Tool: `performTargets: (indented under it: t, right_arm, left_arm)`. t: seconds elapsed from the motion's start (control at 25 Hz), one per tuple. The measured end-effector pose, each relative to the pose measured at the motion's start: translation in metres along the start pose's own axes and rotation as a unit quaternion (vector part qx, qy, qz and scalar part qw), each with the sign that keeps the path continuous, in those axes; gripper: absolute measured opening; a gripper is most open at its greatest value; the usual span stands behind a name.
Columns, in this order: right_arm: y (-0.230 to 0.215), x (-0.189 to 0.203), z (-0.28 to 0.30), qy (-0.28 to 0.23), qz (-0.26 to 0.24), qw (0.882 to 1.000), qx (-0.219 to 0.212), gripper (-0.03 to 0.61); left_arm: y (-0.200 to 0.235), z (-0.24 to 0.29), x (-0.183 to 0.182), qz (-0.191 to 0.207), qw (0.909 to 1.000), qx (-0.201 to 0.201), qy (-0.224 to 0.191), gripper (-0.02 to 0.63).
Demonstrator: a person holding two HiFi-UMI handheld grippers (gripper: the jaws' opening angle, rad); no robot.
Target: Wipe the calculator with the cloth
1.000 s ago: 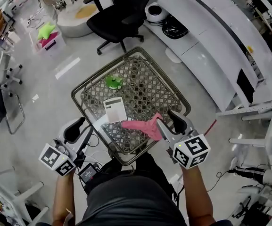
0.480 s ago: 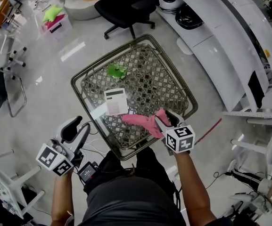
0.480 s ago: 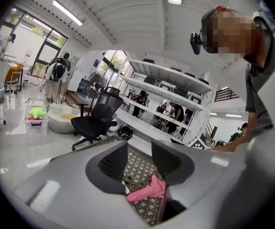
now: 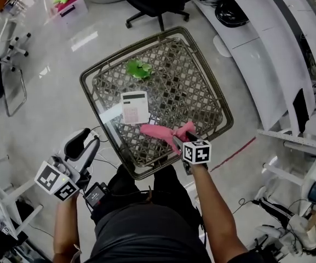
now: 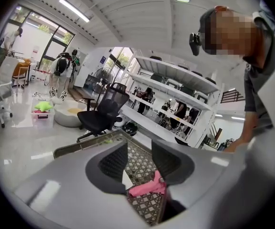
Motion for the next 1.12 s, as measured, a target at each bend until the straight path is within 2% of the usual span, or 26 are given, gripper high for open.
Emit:
performTargets:
  t: [0.16,0.44,0.52,0.6,0.64,0.84,1.12]
  right_arm:
    - [-0.011,0.011,0.018,0.026,0.012,1.000,0.004,0.255]
    - [-0.019,0.020,0.037,0.066,-0.003,0.997,0.026,0.247]
    - [-0.019,0.019,0.037,0.067,-0.009,0.997,0.029,0.219]
    - [-0.018,0.019,0.038,0.065,-0.011,0.998,0.024,0.129]
    - [-0.016,0.019,0.038,0.063,-0.012,0.998,0.024,0.103]
    - [-0.005,0.009,0.036,0.033,0.002,0.999,0.025,0.081]
    - [0.023,-0.050,0.035,-0.044,-0.016,0.999,0.002,0.077]
  left_arm:
    - [0.004,0.001,0.005,-0.005,1.0000,-0.007,0.005,0.195]
    - [0.015,0.001,0.009,-0.015,0.9998,-0.014,0.008,0.195]
    - [0.018,0.000,0.011,-0.017,0.9997,-0.016,0.008,0.195]
    - [0.022,-0.001,0.012,-0.019,0.9996,-0.018,0.008,0.195]
    - [0.024,-0.001,0.013,-0.020,0.9996,-0.018,0.008,0.195]
    - [0.036,-0.007,0.012,-0.025,0.9994,-0.024,0.002,0.195]
    - [0.053,-0.018,0.010,-0.034,0.9988,-0.036,-0.006,0.195]
Point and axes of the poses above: the fingertips, and each gripper's own axes: z forward along the fingers, y to its left, x out of its underside, the point moved 8 cm from there along -z, backward along the fingers, and after that the axes turned 14 degrees about -x, right-handed, at the moved point
